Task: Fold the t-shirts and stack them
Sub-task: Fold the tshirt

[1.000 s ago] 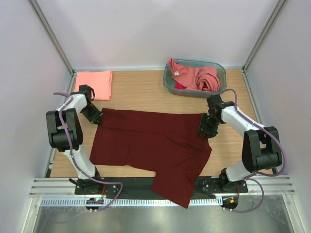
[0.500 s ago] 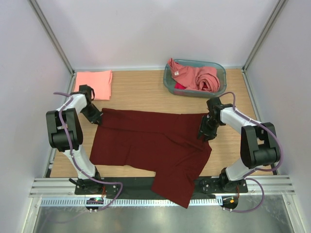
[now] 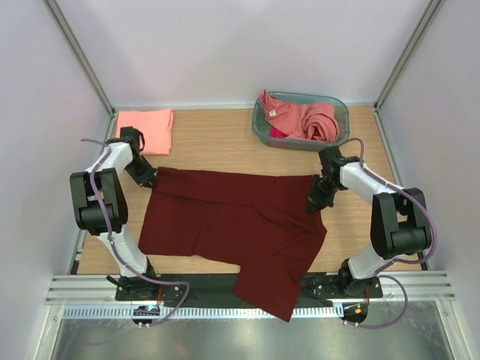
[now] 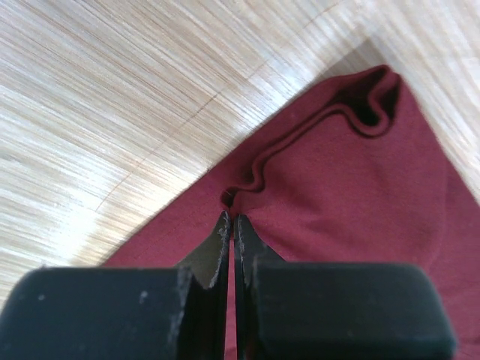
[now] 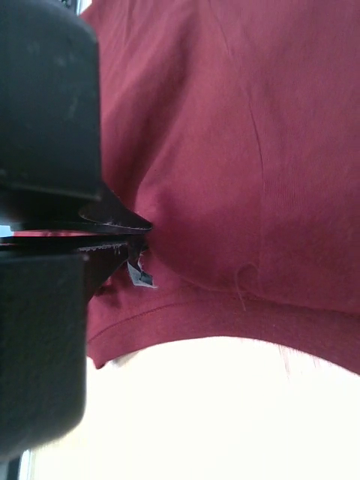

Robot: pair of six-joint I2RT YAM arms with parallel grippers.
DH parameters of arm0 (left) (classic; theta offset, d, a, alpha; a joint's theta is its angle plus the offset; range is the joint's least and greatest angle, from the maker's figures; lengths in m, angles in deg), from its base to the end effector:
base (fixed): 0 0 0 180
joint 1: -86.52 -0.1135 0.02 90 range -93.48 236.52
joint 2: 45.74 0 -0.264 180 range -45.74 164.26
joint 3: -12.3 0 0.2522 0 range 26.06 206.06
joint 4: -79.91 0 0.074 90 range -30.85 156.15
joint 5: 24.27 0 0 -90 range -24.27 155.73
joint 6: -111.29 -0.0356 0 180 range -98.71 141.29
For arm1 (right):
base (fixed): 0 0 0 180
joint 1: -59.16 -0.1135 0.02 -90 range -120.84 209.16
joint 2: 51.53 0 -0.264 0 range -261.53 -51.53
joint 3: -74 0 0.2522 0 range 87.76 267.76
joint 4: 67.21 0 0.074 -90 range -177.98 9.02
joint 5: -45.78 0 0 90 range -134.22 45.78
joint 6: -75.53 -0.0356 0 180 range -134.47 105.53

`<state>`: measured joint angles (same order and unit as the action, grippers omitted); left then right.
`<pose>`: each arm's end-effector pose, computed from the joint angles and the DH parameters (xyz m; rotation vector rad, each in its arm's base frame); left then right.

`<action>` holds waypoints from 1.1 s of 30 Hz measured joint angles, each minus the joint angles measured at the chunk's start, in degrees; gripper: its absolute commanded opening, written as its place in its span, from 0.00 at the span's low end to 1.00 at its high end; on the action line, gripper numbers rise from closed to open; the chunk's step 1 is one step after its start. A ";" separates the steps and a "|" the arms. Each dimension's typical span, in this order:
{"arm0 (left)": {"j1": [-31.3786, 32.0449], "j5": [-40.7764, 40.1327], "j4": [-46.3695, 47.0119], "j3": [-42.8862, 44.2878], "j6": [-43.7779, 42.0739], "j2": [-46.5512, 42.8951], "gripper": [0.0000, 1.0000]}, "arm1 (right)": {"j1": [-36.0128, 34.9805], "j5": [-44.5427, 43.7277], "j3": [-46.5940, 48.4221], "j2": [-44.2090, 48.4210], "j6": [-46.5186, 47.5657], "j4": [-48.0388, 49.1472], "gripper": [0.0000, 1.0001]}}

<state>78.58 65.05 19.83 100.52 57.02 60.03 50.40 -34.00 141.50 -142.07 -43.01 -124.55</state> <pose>0.3522 0.0496 0.1845 -1.0910 2.7178 -0.0593 0.2686 0.0478 0.1713 0.4965 2.9802 0.3373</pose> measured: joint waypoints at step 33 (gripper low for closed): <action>0.00 7.41 -1.31 24.87 -0.33 10.34 0.00 | 7.63 0.09 31.12 -6.10 -0.24 -7.52 0.01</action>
<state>78.58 72.45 18.51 125.39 56.69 70.37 58.03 -33.91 172.62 -148.17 -43.25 -132.07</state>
